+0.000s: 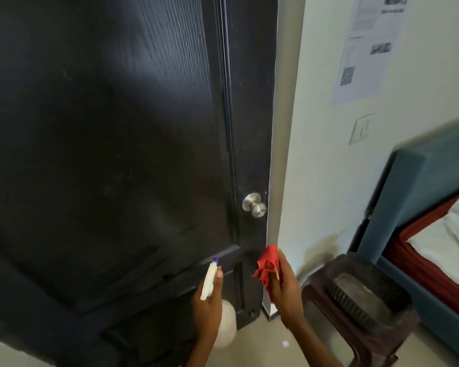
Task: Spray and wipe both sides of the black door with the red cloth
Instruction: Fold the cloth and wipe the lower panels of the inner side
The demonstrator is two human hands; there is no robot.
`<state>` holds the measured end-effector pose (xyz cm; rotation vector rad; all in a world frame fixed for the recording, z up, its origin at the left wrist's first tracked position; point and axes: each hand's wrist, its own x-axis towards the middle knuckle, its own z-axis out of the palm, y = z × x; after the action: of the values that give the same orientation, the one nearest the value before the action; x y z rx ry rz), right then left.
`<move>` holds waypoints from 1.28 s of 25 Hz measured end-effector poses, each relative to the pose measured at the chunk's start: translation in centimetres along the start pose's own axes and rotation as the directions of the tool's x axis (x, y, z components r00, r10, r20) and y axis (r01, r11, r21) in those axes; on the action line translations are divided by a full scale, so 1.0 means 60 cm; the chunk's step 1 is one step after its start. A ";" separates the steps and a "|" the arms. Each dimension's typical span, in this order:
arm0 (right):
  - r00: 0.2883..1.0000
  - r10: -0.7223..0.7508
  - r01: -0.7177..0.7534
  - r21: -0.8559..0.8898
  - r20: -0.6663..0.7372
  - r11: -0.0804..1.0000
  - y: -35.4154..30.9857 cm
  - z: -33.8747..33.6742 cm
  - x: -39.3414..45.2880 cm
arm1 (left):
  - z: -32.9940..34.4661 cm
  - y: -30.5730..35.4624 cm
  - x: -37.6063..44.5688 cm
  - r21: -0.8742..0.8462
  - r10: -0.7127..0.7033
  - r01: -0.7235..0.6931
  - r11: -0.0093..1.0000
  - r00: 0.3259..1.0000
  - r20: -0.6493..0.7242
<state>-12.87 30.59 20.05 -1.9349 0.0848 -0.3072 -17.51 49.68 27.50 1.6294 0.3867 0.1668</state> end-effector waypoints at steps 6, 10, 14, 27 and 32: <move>0.941 -0.323 0.338 -0.208 0.104 0.918 -0.024 -0.031 0.163 | 0.073 0.032 0.037 -0.059 -0.058 0.046 0.997 0.975 -0.216; 0.880 -0.424 0.472 -0.299 0.212 0.829 -0.021 -0.015 0.242 | 0.129 0.051 0.072 -0.069 0.006 -0.030 0.997 0.945 -0.326; 0.863 -0.400 0.496 -0.374 0.308 0.784 -0.013 0.009 0.277 | 0.170 0.060 0.094 -0.030 0.103 -0.123 0.992 0.923 -0.370; 0.849 -0.424 0.527 -0.448 0.315 0.722 -0.017 0.044 0.314 | 0.168 0.072 0.209 0.132 0.202 -0.165 0.977 0.915 -0.350; 0.859 -0.432 0.512 -0.463 0.276 0.723 -0.015 0.065 0.328 | 0.170 0.074 0.233 0.142 0.177 -0.138 0.980 0.930 -0.321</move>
<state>7.01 30.42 22.92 -2.5108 -0.4923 -0.5184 -0.42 44.75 29.14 1.7513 0.5306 0.5565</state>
